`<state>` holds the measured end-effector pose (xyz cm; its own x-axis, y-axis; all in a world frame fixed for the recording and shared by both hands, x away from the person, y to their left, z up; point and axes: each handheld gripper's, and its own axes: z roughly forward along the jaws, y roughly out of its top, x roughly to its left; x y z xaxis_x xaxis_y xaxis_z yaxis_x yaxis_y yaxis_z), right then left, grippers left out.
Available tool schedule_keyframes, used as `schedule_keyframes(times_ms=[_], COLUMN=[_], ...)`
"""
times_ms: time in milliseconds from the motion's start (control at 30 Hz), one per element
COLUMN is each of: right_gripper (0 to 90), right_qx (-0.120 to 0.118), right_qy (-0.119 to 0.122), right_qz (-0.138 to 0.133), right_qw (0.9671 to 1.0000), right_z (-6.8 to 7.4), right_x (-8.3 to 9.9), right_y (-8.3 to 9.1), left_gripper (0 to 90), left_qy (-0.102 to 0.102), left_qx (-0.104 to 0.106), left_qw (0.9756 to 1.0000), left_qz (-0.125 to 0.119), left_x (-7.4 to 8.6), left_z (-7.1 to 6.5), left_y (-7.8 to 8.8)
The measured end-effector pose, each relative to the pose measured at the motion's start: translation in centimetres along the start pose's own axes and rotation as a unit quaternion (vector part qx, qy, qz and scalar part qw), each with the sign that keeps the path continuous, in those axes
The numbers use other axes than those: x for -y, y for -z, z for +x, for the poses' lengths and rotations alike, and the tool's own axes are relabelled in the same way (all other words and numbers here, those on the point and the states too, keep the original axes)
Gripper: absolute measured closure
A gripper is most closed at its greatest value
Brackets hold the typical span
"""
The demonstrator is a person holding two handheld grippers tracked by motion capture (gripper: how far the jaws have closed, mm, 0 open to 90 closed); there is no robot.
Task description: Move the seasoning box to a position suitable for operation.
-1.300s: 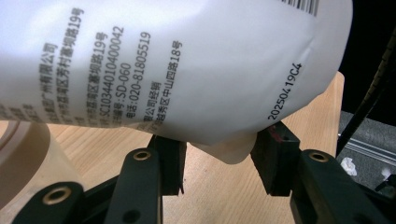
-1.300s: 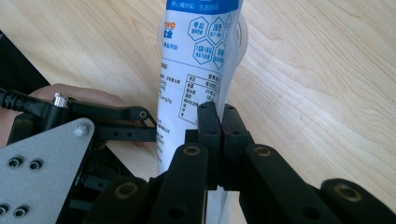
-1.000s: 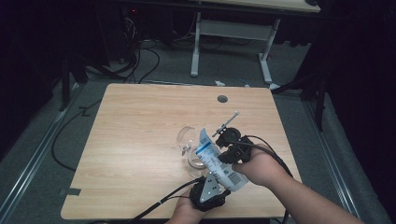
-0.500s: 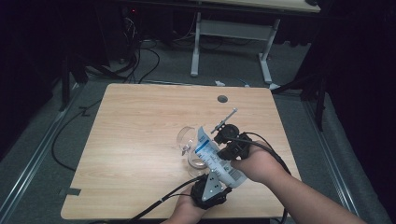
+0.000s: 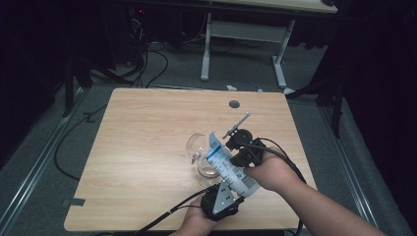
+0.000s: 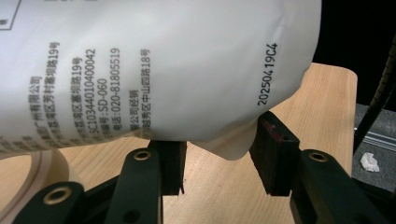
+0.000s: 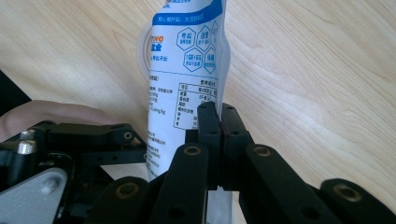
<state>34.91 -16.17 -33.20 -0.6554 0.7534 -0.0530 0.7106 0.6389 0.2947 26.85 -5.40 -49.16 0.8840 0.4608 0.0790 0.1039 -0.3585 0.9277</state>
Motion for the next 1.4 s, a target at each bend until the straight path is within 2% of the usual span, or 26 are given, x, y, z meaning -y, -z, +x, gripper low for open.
schedule_keyframes(times_ms=[67,133,467,667,700,733,1033,1400], right_gripper=[89.9,90.0,90.0,90.0,90.0,90.0,90.0,89.8], right_qx=[0.003,0.003,0.002,0.005,0.005,0.004,0.004,0.0], right_qy=[-0.01,0.001,-0.002,-0.005,-0.007,-0.007,-0.005,-0.003], right_qz=[0.005,0.003,0.002,0.005,0.003,0.002,0.019,0.02], right_qw=[0.9999,1.0,1.0,1.0,1.0,1.0,0.9998,0.9998], right_z=[0.1,-0.1,0.1,0.1,0.1,0.1,0.4,0.8], right_x=[0.0,0.0,0.0,-0.1,-0.1,-0.1,-0.3,-0.7], right_y=[0.0,-0.1,-0.2,-0.4,-0.4,-0.3,-0.9,-0.7], left_gripper=[58.6,58.6,58.7,58.8,58.8,58.8,60.1,60.7], left_qy=[0.0,0.002,0.004,0.003,-0.002,0.0,0.005,0.011], left_qx=[-0.001,-0.002,-0.017,-0.031,-0.044,-0.045,-0.021,-0.005], left_qw=[1.0,1.0,0.9998,0.9995,0.999,0.999,0.9995,0.9998], left_qz=[-0.001,-0.002,0.002,0.002,0.0,-0.002,0.023,0.018], left_x=[0.2,0.3,1.3,1.5,1.6,1.6,1.3,0.8], left_z=[-0.1,0.0,0.2,0.2,0.1,0.1,0.2,0.4], left_y=[0.0,0.1,0.3,0.4,0.5,0.4,-0.5,-0.7])
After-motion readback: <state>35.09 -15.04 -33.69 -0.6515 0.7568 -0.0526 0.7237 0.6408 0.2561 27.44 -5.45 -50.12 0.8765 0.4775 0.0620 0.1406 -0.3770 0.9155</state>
